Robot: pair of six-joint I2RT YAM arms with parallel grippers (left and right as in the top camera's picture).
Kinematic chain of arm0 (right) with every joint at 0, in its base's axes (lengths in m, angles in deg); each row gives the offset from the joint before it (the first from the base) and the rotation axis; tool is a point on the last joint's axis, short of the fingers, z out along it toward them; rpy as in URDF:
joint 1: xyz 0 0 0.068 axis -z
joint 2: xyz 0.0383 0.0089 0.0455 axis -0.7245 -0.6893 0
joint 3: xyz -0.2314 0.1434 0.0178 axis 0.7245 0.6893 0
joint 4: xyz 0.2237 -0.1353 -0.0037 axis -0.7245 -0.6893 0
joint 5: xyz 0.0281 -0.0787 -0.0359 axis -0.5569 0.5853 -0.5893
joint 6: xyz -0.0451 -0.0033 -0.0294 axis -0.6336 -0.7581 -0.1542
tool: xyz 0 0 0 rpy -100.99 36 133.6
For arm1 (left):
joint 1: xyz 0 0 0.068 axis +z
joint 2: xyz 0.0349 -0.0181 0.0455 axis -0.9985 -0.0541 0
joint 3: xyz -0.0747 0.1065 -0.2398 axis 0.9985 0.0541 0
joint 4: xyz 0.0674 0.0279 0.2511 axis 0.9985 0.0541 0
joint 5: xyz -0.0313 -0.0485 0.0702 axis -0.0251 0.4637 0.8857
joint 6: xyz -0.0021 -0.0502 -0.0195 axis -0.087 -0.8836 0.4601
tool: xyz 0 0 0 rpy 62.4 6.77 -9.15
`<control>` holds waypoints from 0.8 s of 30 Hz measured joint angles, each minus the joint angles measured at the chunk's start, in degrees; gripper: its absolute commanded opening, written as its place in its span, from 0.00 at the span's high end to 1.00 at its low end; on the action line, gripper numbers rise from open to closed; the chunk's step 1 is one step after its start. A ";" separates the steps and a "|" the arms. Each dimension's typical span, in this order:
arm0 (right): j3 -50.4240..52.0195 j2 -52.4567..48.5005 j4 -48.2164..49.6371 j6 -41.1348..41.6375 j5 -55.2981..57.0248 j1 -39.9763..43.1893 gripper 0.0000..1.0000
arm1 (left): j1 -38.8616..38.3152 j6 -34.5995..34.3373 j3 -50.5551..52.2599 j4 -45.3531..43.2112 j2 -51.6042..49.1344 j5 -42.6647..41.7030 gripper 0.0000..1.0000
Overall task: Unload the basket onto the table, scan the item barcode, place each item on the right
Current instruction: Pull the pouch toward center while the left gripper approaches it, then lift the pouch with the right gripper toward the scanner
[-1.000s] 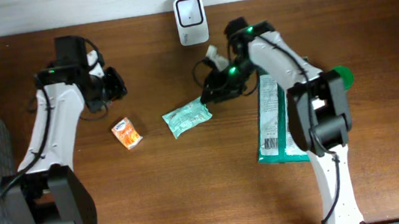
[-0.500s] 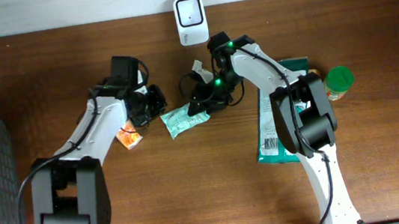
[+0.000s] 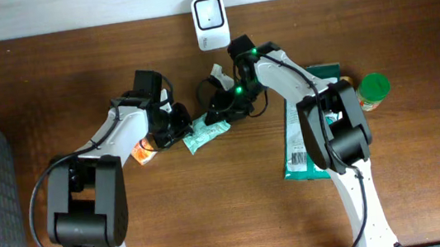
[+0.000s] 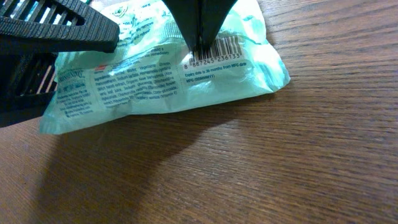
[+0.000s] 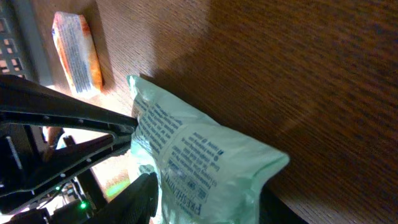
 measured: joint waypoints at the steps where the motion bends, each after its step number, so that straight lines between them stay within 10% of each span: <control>1: 0.42 0.07 0.90 0.72 -0.68 0.00 0.56 | 0.09 0.00 0.00 -0.04 -0.04 -0.20 1.00; 9: 1.29 0.09 2.05 2.14 -1.16 -0.42 0.72 | 0.11 -0.02 0.00 -0.13 -0.13 -0.22 0.99; 24: 0.42 6.64 -6.58 -0.22 -2.25 2.60 0.96 | 5.81 5.64 -2.19 1.84 4.09 -0.55 0.39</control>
